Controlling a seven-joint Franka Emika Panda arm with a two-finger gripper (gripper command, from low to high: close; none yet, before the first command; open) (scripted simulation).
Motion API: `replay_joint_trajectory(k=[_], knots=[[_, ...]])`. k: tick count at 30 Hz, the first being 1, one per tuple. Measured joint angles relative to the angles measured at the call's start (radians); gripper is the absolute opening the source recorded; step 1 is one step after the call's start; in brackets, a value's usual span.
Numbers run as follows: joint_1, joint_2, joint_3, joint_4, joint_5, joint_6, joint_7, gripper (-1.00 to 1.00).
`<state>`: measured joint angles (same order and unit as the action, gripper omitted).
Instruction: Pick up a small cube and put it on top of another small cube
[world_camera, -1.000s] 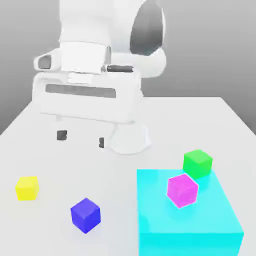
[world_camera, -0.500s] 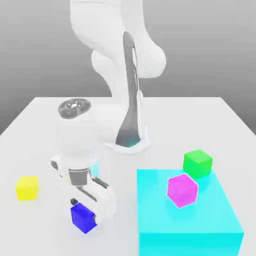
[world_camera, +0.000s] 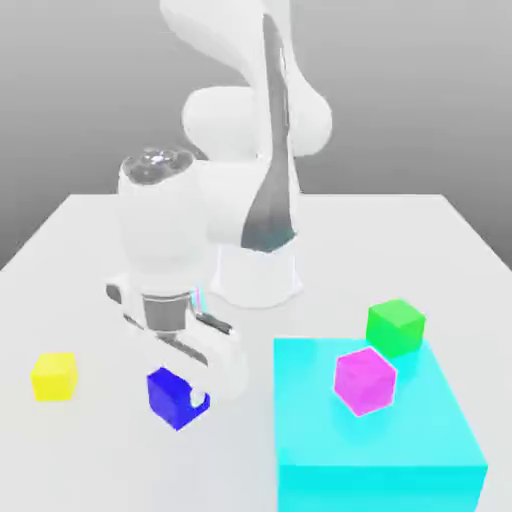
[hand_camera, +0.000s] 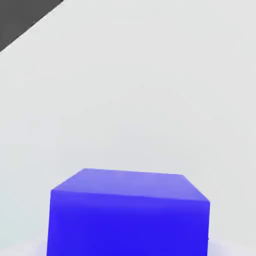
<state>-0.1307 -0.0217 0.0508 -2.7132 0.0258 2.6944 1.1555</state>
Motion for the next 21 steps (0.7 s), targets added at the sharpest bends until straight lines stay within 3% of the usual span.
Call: replay_joint_trajectory(k=[12, 18, 19, 21], knots=[[0.405, -0.428, 0.185, -0.057, 0.126, -0.367, -0.329, -1.00], [0.439, -0.326, 0.232, -0.119, 0.136, -0.203, -0.355, -1.00], [0.438, -0.309, 0.236, -0.125, 0.135, -0.180, -0.354, 1.00], [0.438, -0.309, 0.236, -0.125, 0.135, -0.180, -0.354, 1.00]])
